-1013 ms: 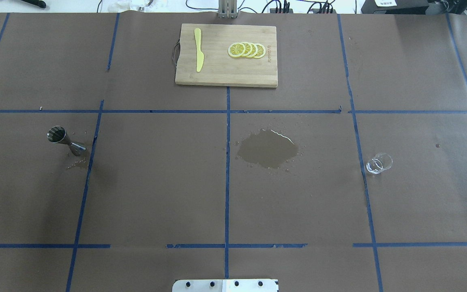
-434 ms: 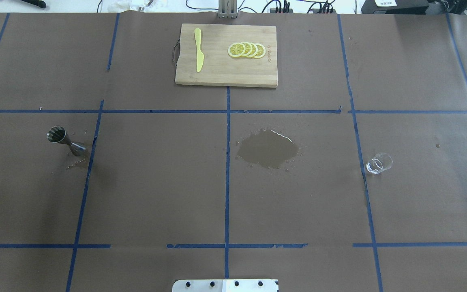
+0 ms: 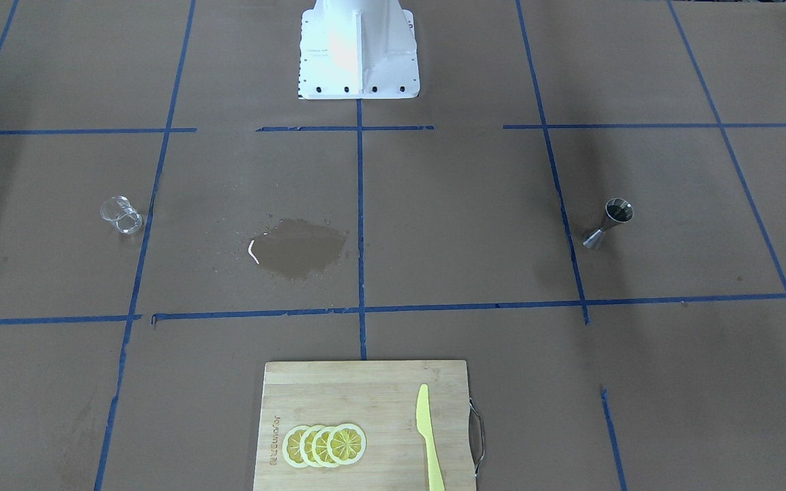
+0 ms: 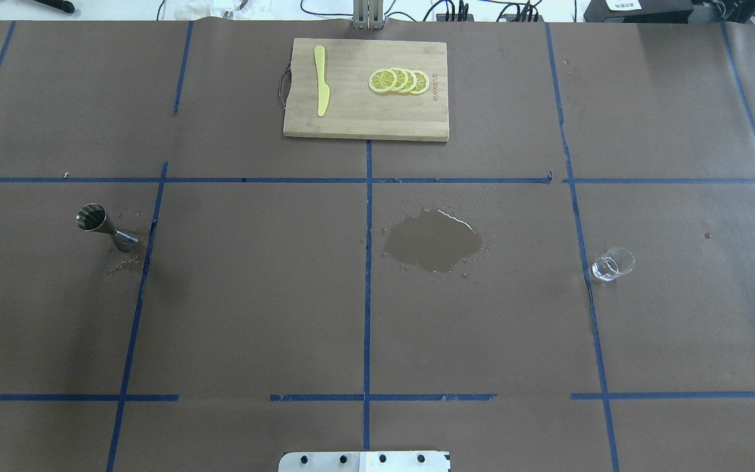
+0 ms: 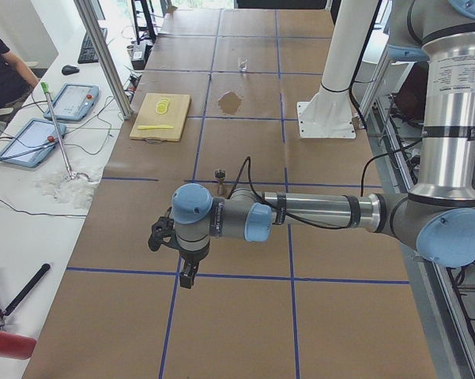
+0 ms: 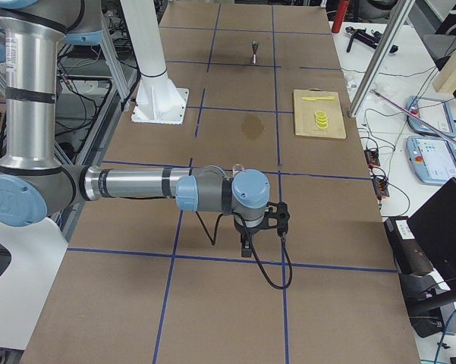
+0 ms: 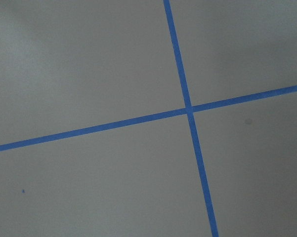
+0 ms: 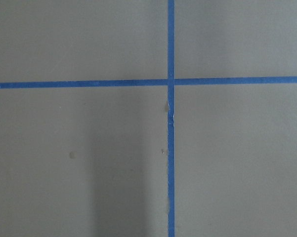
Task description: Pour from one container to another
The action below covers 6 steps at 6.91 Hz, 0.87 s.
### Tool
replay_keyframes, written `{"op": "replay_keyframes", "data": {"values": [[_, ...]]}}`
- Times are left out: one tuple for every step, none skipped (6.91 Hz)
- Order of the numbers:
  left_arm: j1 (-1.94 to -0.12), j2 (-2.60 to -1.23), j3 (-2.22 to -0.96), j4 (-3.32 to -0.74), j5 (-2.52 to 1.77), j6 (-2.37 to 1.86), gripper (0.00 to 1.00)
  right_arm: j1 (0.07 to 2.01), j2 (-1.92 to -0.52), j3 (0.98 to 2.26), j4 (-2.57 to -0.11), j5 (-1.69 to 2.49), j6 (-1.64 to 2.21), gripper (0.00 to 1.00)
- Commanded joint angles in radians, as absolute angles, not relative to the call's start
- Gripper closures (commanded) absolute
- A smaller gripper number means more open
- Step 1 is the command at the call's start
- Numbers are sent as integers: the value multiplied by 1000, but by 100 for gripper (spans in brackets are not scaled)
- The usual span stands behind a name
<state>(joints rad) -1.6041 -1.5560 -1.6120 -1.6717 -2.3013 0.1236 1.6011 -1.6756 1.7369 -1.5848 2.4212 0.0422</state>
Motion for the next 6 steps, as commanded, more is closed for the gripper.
{"op": "replay_keyframes", "data": {"values": [[-1605,-1557,-1612,-1695,-2303,94,0,1601,-1680,1701,-1487,2424,136,0],[-1605,-1557,-1611,-1716,-2303,63,0,1601,-1680,1694,-1479,2424,137,0],[-1605,-1557,-1603,-1735,-2303,57,0,1601,-1680,1692,-1480,2424,138,0],[-1605,-1554,-1603,-1735,-2303,55,0,1601,-1680,1692,-1480,2424,138,0],[-1605,-1554,-1606,-1735,-2303,31,0,1601,-1680,1690,-1480,2425,138,0],[-1605,-1554,-1606,-1735,-2303,11,0,1601,-1680,1690,-1480,2427,138,0]]}}
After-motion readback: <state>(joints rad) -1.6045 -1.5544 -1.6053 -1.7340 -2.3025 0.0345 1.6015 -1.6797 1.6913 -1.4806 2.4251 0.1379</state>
